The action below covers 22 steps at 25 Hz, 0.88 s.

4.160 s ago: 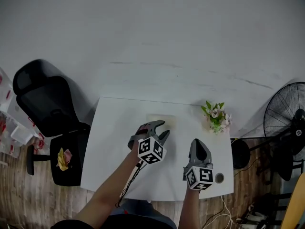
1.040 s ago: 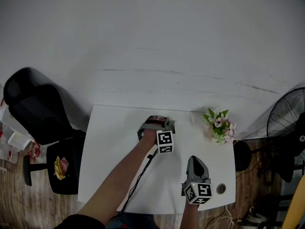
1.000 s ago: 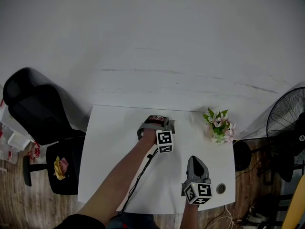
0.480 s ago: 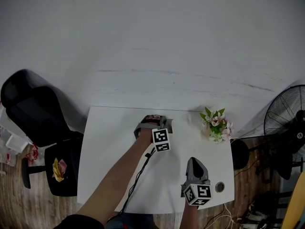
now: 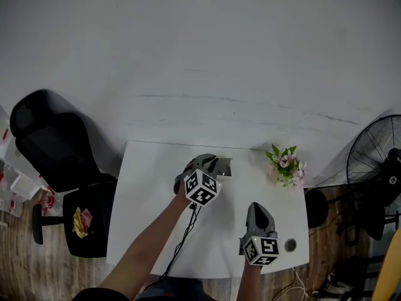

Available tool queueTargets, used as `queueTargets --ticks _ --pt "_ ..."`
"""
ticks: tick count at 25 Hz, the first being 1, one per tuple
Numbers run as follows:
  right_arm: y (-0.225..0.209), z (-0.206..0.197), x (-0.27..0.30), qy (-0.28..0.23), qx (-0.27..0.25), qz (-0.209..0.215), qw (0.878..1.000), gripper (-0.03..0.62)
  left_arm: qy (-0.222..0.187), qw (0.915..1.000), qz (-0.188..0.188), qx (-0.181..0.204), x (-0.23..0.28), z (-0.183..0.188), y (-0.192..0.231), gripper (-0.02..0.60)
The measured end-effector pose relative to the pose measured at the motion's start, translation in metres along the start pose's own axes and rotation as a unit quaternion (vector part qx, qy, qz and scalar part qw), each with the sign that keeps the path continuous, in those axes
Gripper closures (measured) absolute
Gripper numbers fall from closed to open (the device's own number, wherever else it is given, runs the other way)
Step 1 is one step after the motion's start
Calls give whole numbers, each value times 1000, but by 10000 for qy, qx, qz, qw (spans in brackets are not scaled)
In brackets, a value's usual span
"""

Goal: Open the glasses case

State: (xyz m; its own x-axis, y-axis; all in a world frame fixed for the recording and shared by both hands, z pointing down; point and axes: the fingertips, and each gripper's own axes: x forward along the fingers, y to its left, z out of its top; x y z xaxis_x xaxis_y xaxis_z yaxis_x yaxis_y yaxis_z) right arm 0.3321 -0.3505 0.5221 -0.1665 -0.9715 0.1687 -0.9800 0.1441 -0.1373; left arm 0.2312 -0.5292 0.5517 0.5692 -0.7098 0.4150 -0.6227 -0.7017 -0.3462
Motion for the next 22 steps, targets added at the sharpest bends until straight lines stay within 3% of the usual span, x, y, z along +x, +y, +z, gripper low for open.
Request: queueTargets --ticks 6,12,17,22 --pt "7 21 -11 -207 -93 -4 9997 582 -765 9940 355 -702 -73 30 12 574" --pt "15 45 -30 -487 -156 -51 9987 582 -1477 9818 602 -1029 -145 58 12 574" --pt "24 63 -47 -706 -254 -62 9972 582 -1775 9700 850 -1427 -196 63 11 574" --pt "28 68 -62 -802 -270 -90 9964 583 -1794 9638 1088 -1645 -227 49 8 574"
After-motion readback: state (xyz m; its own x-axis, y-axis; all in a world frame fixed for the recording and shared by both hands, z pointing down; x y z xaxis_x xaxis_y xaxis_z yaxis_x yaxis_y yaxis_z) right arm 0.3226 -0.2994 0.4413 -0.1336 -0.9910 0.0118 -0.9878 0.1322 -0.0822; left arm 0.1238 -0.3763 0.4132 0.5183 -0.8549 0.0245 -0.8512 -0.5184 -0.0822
